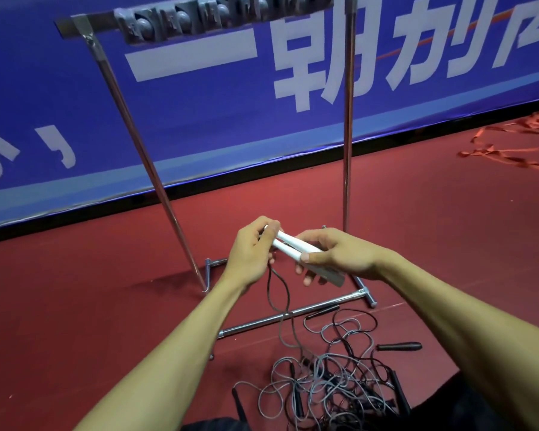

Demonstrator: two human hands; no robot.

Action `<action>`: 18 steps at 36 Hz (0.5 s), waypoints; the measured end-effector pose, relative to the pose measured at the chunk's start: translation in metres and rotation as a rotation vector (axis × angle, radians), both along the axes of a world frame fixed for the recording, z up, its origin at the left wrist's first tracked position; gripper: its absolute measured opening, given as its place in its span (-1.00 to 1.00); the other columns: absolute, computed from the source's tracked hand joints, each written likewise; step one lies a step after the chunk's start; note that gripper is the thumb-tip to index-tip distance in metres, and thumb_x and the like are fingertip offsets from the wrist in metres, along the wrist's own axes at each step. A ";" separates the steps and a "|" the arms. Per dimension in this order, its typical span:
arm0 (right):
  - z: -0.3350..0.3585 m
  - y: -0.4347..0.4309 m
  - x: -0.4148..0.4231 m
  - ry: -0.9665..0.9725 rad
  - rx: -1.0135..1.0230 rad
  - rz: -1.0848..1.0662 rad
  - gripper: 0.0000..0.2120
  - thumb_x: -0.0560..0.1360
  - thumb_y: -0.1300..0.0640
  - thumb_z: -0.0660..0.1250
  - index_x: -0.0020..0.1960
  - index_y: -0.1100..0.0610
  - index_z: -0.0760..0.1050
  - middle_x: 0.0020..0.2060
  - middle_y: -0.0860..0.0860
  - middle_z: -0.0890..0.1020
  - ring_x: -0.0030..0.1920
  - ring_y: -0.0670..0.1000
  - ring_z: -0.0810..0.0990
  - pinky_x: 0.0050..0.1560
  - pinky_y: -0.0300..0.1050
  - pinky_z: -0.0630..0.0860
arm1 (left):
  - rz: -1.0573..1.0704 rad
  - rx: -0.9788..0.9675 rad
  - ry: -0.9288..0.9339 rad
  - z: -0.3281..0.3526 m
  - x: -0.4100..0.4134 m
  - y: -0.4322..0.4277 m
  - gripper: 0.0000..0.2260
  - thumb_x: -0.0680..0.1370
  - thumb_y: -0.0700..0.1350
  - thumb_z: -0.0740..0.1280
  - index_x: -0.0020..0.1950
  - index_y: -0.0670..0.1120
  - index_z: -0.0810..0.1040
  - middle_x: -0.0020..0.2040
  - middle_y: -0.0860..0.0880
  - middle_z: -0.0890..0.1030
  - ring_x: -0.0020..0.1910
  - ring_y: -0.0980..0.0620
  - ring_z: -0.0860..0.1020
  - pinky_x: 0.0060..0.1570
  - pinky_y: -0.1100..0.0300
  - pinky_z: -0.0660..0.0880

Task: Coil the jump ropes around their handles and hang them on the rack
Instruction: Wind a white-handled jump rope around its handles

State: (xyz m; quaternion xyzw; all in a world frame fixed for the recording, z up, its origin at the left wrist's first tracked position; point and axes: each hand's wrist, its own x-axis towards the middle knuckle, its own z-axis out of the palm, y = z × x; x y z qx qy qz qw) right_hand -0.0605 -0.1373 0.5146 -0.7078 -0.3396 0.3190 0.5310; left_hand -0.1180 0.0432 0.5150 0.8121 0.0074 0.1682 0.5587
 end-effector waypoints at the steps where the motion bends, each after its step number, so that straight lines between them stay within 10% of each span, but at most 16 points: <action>1: 0.004 0.001 0.000 -0.035 -0.054 -0.003 -0.87 0.65 0.11 0.22 0.17 0.09 0.44 -0.11 0.14 0.65 -0.20 0.14 0.68 -0.27 -0.05 0.53 | 0.011 0.025 -0.016 0.000 0.000 -0.002 -0.77 0.66 -0.13 0.20 -0.15 -0.18 0.48 -0.35 -0.14 0.36 -0.42 0.01 0.32 -0.43 0.18 0.34; 7: 0.024 0.014 0.001 -0.438 -0.244 -0.044 -0.74 0.65 -0.07 0.15 0.02 0.14 0.34 -0.32 0.12 0.61 -0.46 0.06 0.57 -0.37 -0.02 0.51 | 0.023 -0.069 -0.030 0.008 0.000 -0.014 -0.76 0.67 -0.14 0.18 -0.20 -0.07 0.48 -0.48 0.11 0.36 -0.53 0.15 0.27 -0.44 0.19 0.23; 18: 0.026 0.015 -0.006 -0.344 -0.090 0.008 -0.75 0.66 0.01 0.16 -0.02 0.20 0.40 -0.41 0.03 0.50 -0.50 0.00 0.43 -0.45 -0.11 0.43 | -0.008 -0.469 -0.033 0.009 -0.011 -0.024 -0.80 0.66 -0.11 0.18 -0.09 -0.13 0.52 -0.49 0.01 0.25 -0.60 0.14 0.15 -0.56 0.29 0.23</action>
